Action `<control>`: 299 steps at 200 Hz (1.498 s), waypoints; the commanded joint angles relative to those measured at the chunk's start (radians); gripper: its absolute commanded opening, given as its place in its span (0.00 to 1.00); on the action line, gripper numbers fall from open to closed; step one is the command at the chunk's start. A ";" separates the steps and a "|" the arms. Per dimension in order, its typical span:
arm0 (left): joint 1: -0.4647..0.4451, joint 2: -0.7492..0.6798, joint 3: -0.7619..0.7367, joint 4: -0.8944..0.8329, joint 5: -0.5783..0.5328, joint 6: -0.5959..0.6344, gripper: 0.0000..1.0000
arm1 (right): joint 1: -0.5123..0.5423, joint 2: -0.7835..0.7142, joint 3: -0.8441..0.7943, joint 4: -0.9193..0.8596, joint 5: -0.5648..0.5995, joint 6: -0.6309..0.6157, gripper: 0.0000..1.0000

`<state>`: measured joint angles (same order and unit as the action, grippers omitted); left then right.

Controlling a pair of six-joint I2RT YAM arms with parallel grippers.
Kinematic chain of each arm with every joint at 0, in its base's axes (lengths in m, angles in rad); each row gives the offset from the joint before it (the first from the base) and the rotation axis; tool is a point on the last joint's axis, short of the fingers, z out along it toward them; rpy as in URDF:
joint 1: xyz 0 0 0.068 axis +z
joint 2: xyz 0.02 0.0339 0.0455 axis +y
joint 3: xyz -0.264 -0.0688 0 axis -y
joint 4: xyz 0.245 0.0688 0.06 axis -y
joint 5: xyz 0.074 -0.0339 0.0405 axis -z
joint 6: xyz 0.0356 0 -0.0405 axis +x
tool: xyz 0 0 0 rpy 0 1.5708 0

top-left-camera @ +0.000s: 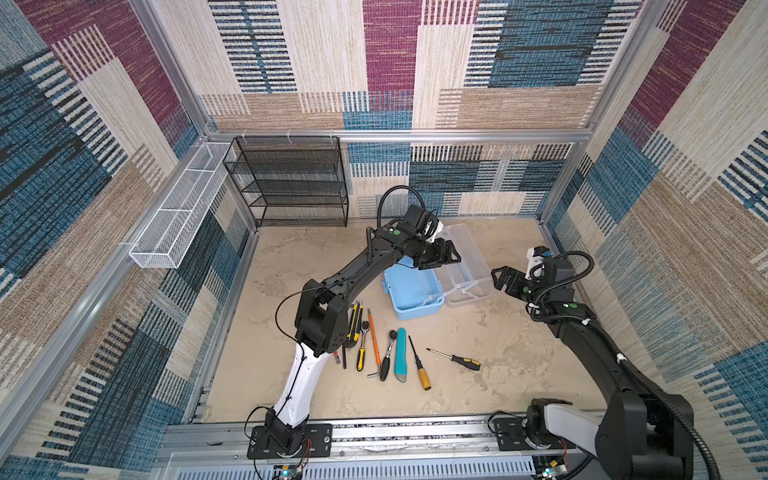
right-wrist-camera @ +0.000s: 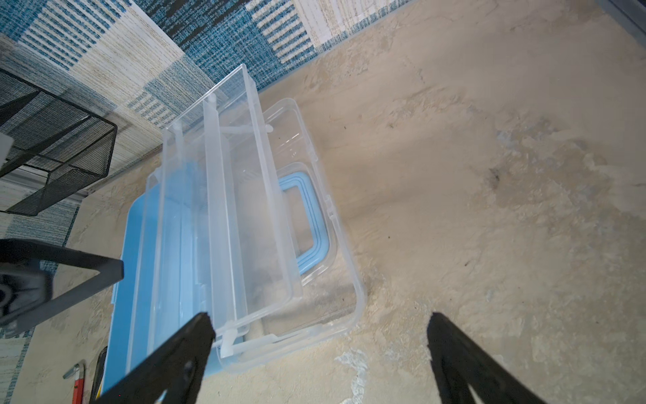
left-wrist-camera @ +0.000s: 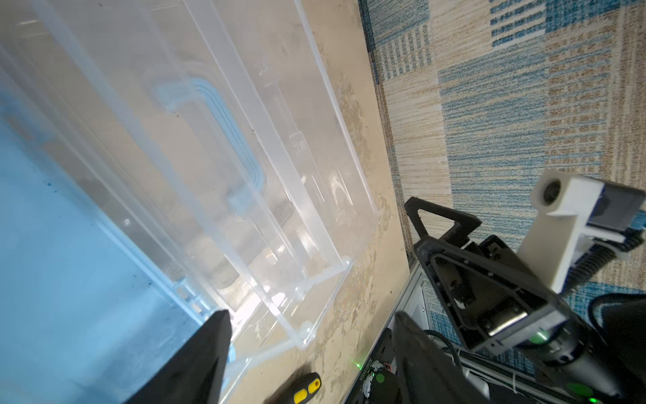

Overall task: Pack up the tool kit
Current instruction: 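Push the clear lid fully open and lay it down with the left gripper, then release the lid and pull the left gripper back while right gripper moves toward the tools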

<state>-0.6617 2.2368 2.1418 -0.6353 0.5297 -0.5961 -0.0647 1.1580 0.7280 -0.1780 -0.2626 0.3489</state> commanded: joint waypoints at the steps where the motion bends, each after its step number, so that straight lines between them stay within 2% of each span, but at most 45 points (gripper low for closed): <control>1: 0.001 -0.031 -0.038 0.022 -0.058 0.068 0.77 | 0.002 -0.008 -0.002 0.018 -0.030 -0.001 0.93; 63: 0.002 -0.163 -0.198 0.037 -0.203 0.152 0.76 | 0.069 -0.100 -0.012 -0.015 0.009 -0.006 0.89; 114: 0.004 -0.313 -0.406 0.158 -0.303 0.173 0.73 | 0.237 -0.155 -0.044 -0.101 0.150 0.072 0.86; 149: 0.005 -0.399 -0.540 0.189 -0.424 0.192 0.75 | 0.373 -0.196 -0.071 -0.164 0.254 0.141 0.84; 214: 0.026 -0.536 -0.739 0.270 -0.528 0.222 0.79 | 0.632 -0.142 -0.096 -0.236 0.423 0.270 0.76; 244: 0.033 -0.567 -0.776 0.260 -0.620 0.209 0.79 | 0.740 -0.101 -0.111 -0.258 0.476 0.345 0.75; 275: 0.033 -0.606 -0.812 0.232 -0.647 0.252 0.79 | 0.812 -0.057 -0.137 -0.280 0.483 0.389 0.76; 299: 0.035 -0.669 -0.899 0.293 -0.644 0.272 0.79 | 0.850 -0.027 -0.139 -0.322 0.501 0.426 0.75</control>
<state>-0.6296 1.6169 1.3056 -0.3992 -0.0803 -0.3729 0.7582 1.1103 0.5919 -0.4561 0.1944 0.7105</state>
